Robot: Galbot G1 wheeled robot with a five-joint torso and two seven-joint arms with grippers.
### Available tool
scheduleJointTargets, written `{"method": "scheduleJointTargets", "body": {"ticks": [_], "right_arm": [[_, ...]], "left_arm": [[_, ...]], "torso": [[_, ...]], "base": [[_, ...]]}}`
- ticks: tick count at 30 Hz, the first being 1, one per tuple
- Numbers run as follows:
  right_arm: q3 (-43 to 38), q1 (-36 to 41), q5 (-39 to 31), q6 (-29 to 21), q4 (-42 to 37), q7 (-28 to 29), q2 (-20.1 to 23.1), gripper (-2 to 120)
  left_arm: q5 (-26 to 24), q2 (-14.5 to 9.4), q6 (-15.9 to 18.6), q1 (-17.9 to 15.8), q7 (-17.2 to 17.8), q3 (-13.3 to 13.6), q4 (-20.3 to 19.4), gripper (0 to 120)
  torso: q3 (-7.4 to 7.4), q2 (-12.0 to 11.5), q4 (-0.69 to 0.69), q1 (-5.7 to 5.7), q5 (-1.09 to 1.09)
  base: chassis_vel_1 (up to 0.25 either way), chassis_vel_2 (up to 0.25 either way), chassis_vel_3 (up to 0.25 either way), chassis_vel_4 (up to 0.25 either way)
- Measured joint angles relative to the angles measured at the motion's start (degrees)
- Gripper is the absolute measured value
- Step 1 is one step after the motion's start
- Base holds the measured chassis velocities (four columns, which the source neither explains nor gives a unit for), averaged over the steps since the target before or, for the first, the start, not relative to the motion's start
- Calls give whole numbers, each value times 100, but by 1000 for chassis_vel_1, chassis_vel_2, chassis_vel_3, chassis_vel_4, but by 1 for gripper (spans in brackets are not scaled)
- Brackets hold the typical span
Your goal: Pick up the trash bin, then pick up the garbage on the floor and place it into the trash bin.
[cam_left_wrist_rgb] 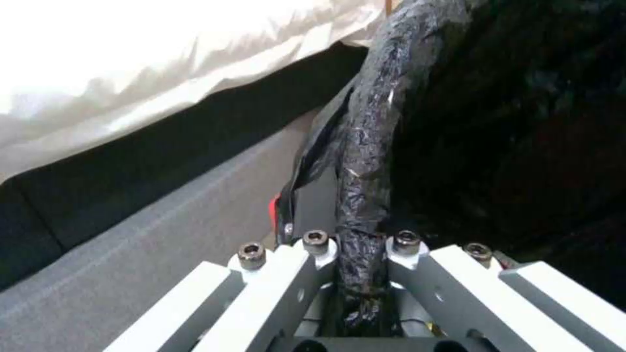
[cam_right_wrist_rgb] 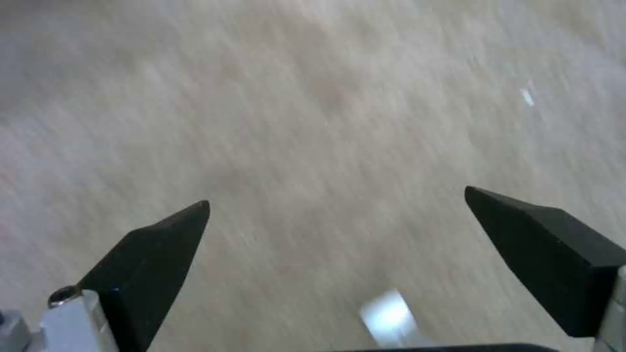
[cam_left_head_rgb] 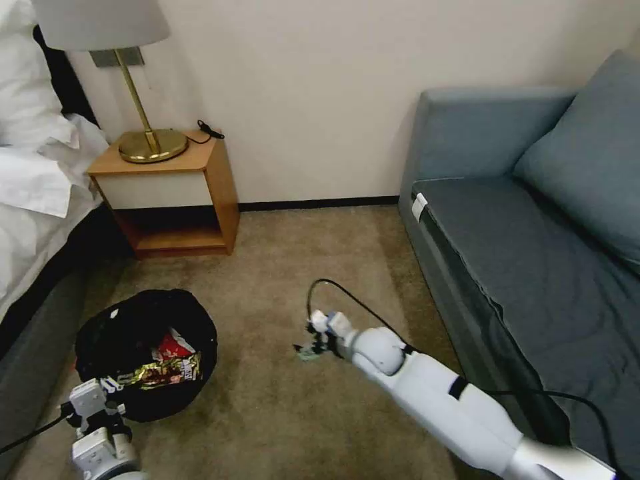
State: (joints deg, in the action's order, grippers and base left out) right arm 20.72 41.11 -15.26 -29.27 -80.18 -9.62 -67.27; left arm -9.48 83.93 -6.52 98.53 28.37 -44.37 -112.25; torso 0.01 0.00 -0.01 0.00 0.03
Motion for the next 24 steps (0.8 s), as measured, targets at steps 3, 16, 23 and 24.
{"method": "scheduleJointTargets", "body": {"ticks": [3, 16, 23, 24], "right_arm": [[-128, 110, 142, 42, 85, -156, 255, 100], [-220, 582, 639, 377, 310, -446, 866, 100], [-261, 464, 793, 503, 791, -474, 732, 100], [-291, 406, 807, 537, 932, -478, 680, 100]], "left_arm": [[5, 13, -21, -3, 0, 1, 22, 3], [6, 85, -70, -15, -2, -1, 62, 3], [6, 64, -79, -9, -3, -18, 69, 3], [5, 51, -80, -8, -4, -25, 72, 3]], "torso": [[0, 0, 1, 0, 0], [-1, 0, 1, 0, -2], [-1, 0, 1, 0, -3], [-1, 0, 2, 0, -3]], "base": [[0, 0, 0, 0], [0, 0, 0, 0], [0, 0, 0, 0], [0, 0, 0, 0]]}}
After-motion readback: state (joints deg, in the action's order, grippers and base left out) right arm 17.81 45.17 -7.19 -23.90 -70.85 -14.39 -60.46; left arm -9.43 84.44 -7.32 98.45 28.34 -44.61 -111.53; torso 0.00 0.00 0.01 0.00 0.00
